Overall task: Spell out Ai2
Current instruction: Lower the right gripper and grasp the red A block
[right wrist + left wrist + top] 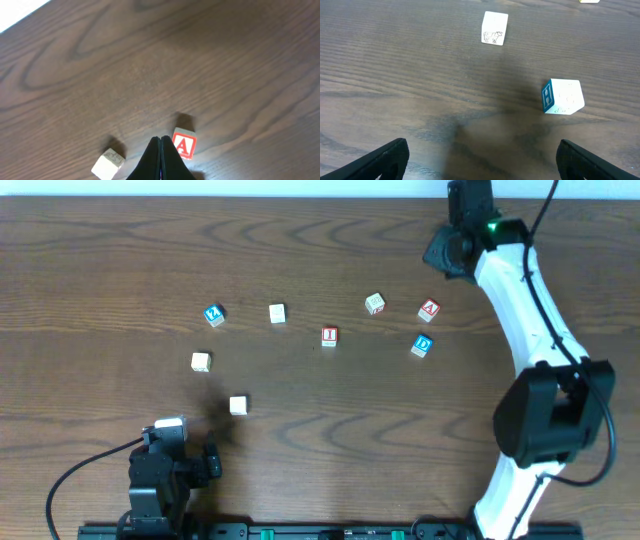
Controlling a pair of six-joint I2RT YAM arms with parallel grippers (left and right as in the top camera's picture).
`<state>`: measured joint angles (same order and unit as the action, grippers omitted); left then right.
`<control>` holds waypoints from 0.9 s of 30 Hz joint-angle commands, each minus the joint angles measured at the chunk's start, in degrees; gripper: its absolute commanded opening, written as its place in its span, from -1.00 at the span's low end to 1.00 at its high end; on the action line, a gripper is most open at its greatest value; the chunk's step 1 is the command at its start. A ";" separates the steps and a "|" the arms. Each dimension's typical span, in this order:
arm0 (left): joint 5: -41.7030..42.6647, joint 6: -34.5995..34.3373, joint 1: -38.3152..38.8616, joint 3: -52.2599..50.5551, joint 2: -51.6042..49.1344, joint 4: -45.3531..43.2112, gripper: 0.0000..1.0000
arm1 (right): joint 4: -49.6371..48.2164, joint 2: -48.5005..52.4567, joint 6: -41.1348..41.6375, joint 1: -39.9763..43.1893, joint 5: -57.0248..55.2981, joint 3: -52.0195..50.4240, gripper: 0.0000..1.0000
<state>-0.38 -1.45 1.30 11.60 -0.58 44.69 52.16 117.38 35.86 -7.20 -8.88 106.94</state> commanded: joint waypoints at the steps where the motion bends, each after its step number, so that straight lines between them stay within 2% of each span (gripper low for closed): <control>1: -0.42 0.22 0.17 -1.31 0.37 1.88 0.91 | 2.95 4.02 1.18 0.48 1.57 4.09 -0.96; 7: -0.42 0.20 0.17 -1.31 0.37 1.88 0.91 | 7.37 7.30 7.04 0.48 3.89 4.42 -0.97; 18: -0.42 0.20 0.17 -1.31 0.37 1.88 0.91 | 11.98 9.79 8.48 1.16 5.29 4.28 -0.97; 20: -0.42 0.22 0.17 -1.31 0.37 1.88 0.91 | 12.83 10.16 8.50 1.49 5.35 4.28 -0.74; 27: -0.42 0.20 0.17 -1.31 0.37 1.88 0.91 | 14.97 10.93 8.44 2.14 5.77 4.26 -0.55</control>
<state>-0.38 -1.45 1.30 11.57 -0.58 44.69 66.59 127.28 43.77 -5.56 -3.36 110.50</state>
